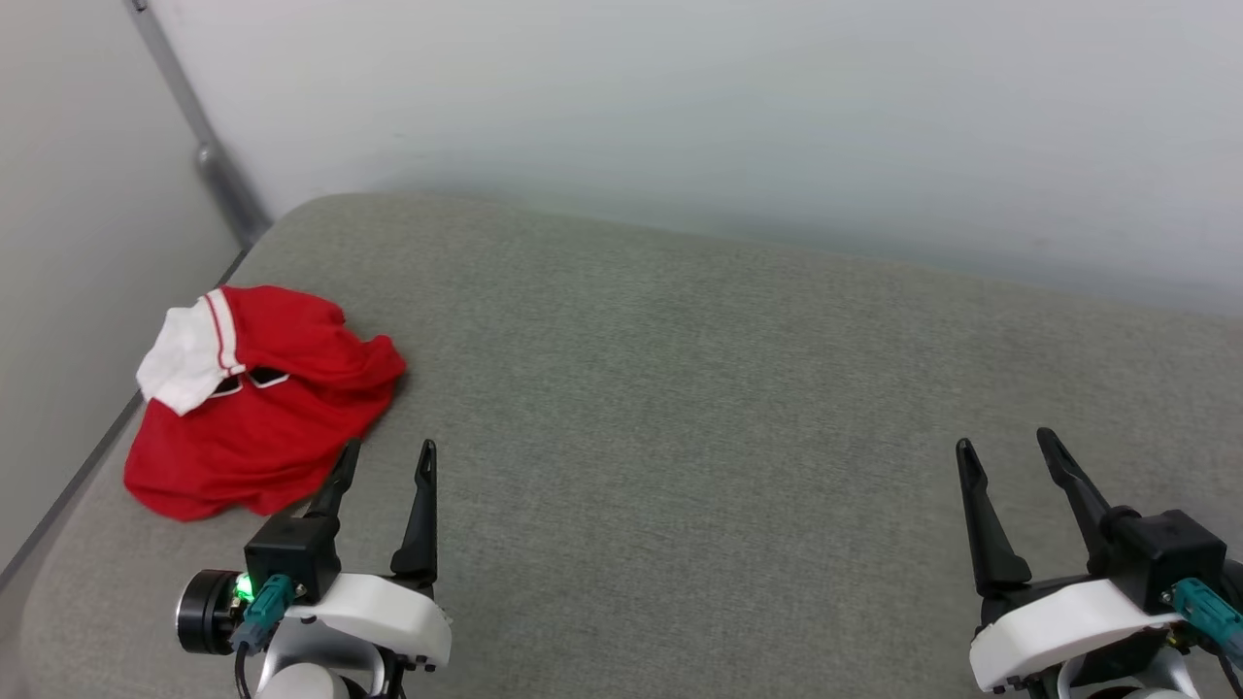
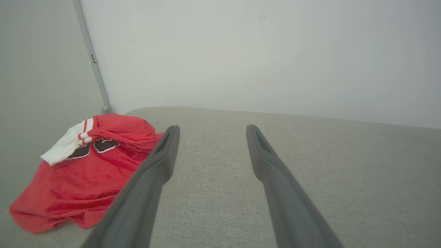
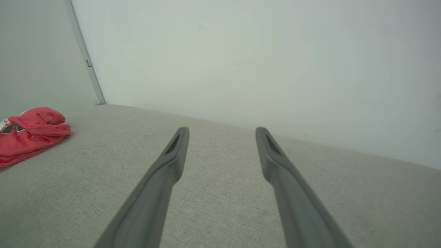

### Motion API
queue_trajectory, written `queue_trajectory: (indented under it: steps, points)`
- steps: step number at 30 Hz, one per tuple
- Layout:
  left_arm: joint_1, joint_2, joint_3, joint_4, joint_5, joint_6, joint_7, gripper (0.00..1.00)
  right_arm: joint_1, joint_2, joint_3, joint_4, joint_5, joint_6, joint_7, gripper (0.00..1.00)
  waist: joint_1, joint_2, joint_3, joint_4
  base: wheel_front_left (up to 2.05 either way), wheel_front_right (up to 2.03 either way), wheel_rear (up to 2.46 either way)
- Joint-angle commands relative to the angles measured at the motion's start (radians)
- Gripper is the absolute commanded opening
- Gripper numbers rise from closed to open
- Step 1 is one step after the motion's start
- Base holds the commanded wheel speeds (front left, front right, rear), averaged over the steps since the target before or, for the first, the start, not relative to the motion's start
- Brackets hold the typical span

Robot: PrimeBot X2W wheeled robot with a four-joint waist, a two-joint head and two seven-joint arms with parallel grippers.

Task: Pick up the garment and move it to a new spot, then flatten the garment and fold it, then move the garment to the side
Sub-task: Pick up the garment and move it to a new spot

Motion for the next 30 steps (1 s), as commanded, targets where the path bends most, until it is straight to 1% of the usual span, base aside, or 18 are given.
queue_trajectory:
  steps: [1,9,10,14,18,25,30]
  points:
    - [-0.008,0.003,0.006,-0.005,-0.001,0.001,-0.003,1.0,-0.007,0.0,0.003,-0.007,-0.007,0.0,0.005,1.0,0.0,-0.0001,0.001,0.061,0.0,0.0,0.0]
    - [0.001,0.001,0.037,-0.02,-0.006,0.0,-0.003,1.0,-0.01,0.0,0.026,-0.022,-0.005,0.0,0.018,1.0,0.0,-0.0001,0.005,0.17,0.0,0.0,0.0]
    - [0.005,0.001,0.043,-0.024,-0.007,0.0,-0.002,1.0,-0.011,-0.001,0.029,-0.022,-0.003,0.0,0.021,1.0,0.0,-0.0001,0.006,0.193,0.0,0.0,0.0]
    - [0.008,0.0,0.053,-0.029,-0.003,-0.001,-0.003,1.0,-0.015,0.0,0.036,-0.02,-0.008,0.0,0.023,1.0,0.0,-0.0001,0.008,0.225,0.0,0.0,0.0]
    - [0.007,-0.001,0.061,-0.034,0.0,-0.004,-0.003,1.0,-0.021,0.0,0.037,-0.022,-0.007,0.0,0.024,1.0,0.0,-0.0001,0.014,0.244,0.0,0.0,0.0]
    - [-0.011,-0.002,0.069,-0.034,-0.001,-0.005,-0.003,1.0,-0.027,0.0,0.038,-0.029,-0.024,0.0,0.027,1.0,0.0,-0.0001,0.03,0.252,0.0,0.0,0.0]
    - [-0.109,0.017,0.068,0.024,-0.017,-0.013,-0.003,1.0,-0.054,0.0,0.034,-0.049,-0.046,0.0,0.041,1.0,0.0,-0.0001,0.08,0.242,0.0,0.0,0.0]
